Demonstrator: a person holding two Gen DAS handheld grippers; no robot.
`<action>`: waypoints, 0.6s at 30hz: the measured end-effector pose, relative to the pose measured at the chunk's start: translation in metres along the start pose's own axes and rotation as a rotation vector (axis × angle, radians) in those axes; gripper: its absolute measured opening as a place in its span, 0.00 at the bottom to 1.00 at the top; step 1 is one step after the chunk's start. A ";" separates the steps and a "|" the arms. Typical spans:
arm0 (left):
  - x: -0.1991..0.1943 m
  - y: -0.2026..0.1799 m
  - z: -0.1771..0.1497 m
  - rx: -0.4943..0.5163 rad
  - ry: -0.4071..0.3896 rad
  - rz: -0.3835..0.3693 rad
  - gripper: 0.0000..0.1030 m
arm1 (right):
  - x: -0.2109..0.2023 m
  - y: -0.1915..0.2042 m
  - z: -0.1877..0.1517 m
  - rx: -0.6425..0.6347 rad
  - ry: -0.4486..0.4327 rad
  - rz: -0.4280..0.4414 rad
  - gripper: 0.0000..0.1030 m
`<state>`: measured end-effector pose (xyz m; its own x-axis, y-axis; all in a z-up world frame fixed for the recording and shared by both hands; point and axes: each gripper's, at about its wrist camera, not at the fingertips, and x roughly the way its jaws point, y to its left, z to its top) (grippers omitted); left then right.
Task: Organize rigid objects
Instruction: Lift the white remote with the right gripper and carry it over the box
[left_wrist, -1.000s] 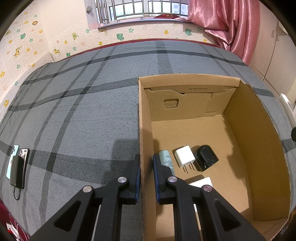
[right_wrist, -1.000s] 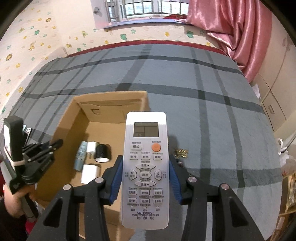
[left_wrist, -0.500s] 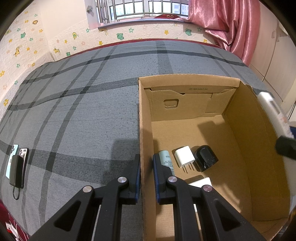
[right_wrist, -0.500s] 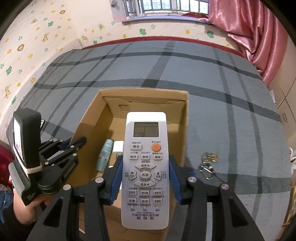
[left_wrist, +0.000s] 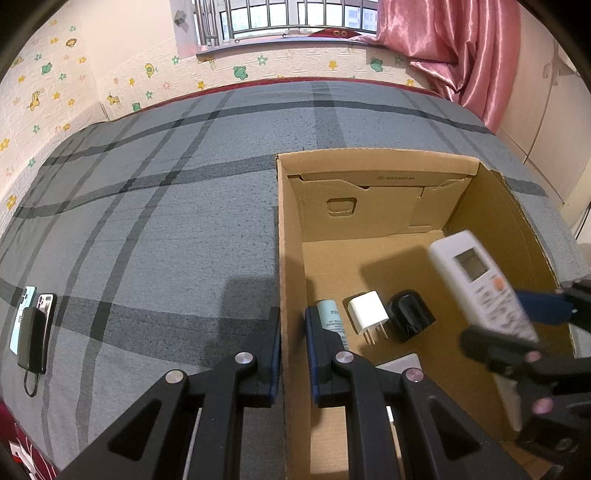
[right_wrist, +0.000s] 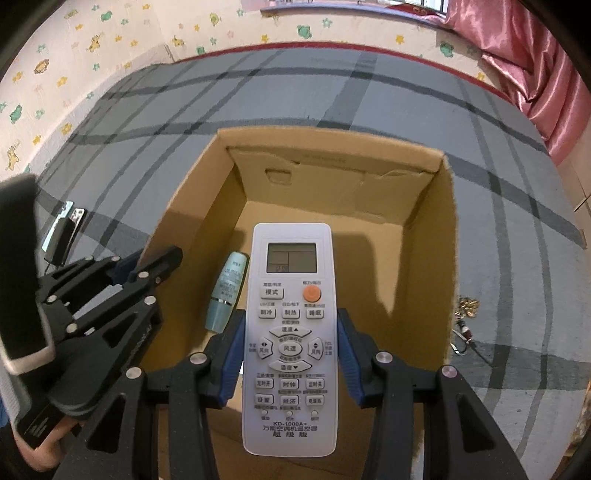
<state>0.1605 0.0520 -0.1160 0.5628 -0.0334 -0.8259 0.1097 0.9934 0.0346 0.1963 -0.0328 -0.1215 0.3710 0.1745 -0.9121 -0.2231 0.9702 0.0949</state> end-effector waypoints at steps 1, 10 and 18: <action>0.000 0.000 0.000 0.000 0.000 0.001 0.12 | 0.004 0.001 0.000 0.000 0.010 -0.002 0.48; 0.000 0.000 0.000 0.001 0.000 0.001 0.12 | 0.033 0.003 0.004 0.005 0.090 -0.028 0.48; 0.001 0.000 -0.001 0.000 -0.001 0.002 0.13 | 0.052 0.002 0.002 0.009 0.139 -0.051 0.48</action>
<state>0.1604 0.0522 -0.1173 0.5641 -0.0320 -0.8251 0.1092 0.9934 0.0362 0.2172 -0.0214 -0.1681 0.2531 0.1011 -0.9622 -0.1989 0.9787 0.0505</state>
